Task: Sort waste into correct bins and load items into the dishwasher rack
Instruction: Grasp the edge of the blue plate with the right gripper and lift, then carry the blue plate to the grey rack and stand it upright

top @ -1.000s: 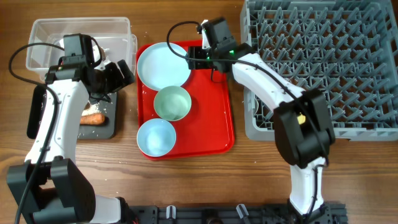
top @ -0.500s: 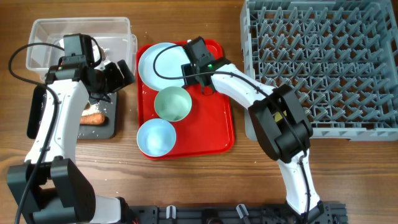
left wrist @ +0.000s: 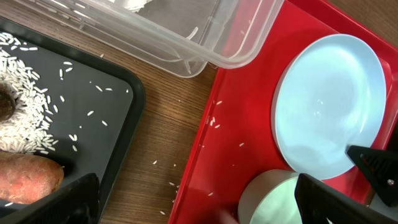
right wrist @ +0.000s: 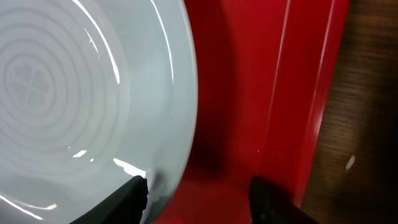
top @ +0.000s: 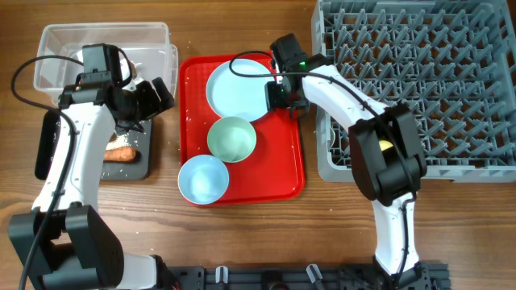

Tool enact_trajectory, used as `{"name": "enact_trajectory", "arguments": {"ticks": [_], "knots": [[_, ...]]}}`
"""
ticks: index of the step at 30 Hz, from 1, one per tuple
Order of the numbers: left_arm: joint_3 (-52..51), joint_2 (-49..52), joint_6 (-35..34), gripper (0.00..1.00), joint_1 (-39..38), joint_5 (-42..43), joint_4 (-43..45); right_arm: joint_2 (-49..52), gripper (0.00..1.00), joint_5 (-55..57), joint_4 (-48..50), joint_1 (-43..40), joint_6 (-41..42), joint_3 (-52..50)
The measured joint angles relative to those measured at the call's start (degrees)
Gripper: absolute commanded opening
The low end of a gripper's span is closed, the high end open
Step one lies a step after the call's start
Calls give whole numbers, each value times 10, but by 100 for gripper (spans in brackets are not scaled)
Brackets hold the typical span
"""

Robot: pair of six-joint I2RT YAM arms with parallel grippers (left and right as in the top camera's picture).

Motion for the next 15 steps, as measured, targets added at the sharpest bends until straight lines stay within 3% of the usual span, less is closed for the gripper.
{"name": "enact_trajectory", "arguments": {"ticks": [9, 11, 15], "knots": [[0, 0, 0, 100, 0, 0, 0, -4, 55, -16, -32, -16, 0, -1], [0, 0, 0, 100, 0, 0, 0, -4, 50, -15, -32, -16, 0, -1], [0, 0, 0, 100, 0, 0, 0, -4, 32, -15, -23, -19, 6, -3]]}}
